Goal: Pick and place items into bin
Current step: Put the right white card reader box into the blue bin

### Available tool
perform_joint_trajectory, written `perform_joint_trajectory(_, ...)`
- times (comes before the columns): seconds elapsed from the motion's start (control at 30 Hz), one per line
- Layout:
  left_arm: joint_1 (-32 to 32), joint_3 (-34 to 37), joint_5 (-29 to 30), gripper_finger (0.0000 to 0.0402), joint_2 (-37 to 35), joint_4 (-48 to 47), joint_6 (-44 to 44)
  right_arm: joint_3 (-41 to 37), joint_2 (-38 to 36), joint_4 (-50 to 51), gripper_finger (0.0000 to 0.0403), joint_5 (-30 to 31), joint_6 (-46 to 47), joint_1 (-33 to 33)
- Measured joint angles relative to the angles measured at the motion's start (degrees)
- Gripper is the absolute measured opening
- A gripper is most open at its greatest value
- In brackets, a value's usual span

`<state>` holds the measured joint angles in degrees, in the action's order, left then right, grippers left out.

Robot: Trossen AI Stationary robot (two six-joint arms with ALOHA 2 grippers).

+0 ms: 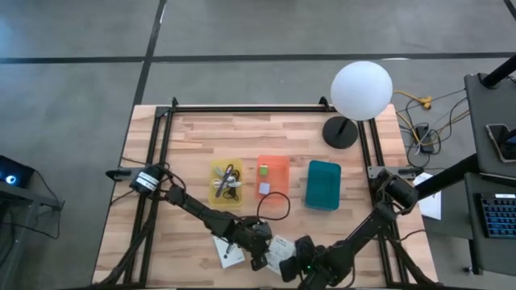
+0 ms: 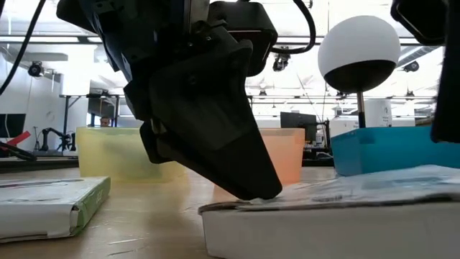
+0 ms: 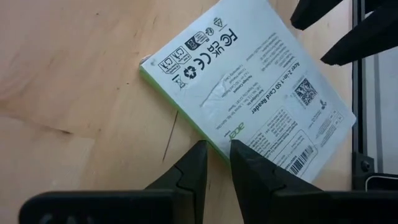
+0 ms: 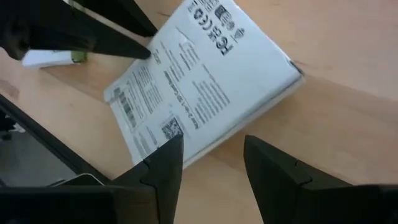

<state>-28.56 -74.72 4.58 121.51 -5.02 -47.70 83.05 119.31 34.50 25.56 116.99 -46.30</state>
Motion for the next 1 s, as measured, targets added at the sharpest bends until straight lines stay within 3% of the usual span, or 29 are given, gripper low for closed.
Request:
perform_joint_trajectory(0.4, -0.1, 0.1, -0.1, 0.0053, 0.0, -0.6, 0.0, -0.2, 0.9, -0.6, 0.0157, -0.1, 1.2, 1.5)
perform_joint_trajectory(1.0, -0.8, 3.2, -0.7, 0.0053, 0.0, 0.0, -3.0, 0.2, 2.2, -4.7, 0.0157, 1.4, -4.7, 4.6)
